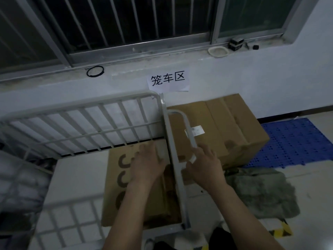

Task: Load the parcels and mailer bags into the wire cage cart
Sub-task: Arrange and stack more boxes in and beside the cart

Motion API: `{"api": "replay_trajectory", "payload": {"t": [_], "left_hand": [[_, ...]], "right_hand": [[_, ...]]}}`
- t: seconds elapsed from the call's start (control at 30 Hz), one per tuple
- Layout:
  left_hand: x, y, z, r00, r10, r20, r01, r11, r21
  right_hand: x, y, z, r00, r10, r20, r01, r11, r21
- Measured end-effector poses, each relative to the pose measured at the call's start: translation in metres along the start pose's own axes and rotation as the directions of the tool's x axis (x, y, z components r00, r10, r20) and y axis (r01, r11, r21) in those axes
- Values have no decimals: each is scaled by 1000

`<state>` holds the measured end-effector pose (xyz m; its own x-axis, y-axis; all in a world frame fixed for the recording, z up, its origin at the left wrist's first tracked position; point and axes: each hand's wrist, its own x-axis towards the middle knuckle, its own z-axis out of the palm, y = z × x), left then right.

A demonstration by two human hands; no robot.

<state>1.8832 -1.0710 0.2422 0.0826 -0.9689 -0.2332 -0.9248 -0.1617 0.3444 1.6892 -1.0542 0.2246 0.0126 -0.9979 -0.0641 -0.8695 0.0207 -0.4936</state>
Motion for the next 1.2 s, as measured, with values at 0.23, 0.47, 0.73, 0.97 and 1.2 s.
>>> {"api": "replay_trajectory", "payload": {"t": [0.23,0.47,0.73,0.97,1.2], "left_hand": [[4,126,45,997,-79,4,79,994,-73],[11,184,64,998,-60,-10,60,997,-58],[40,211,73,999,-36,1,36,995,-96],[72,226,72,1000,0,14,1,999,-37],[97,238,83,998,18,58,-15,999,-50]], "right_hand": [[26,117,-68,999,-39,-22,40,998,44],[38,169,-107,999,30,43,-31,999,35],[65,184,-118,997,55,56,-52,997,-53],[94,199,-122,996,84,15,-81,987,-142],[120,216,-135,990,138,-24,-139,986,-94]]}}
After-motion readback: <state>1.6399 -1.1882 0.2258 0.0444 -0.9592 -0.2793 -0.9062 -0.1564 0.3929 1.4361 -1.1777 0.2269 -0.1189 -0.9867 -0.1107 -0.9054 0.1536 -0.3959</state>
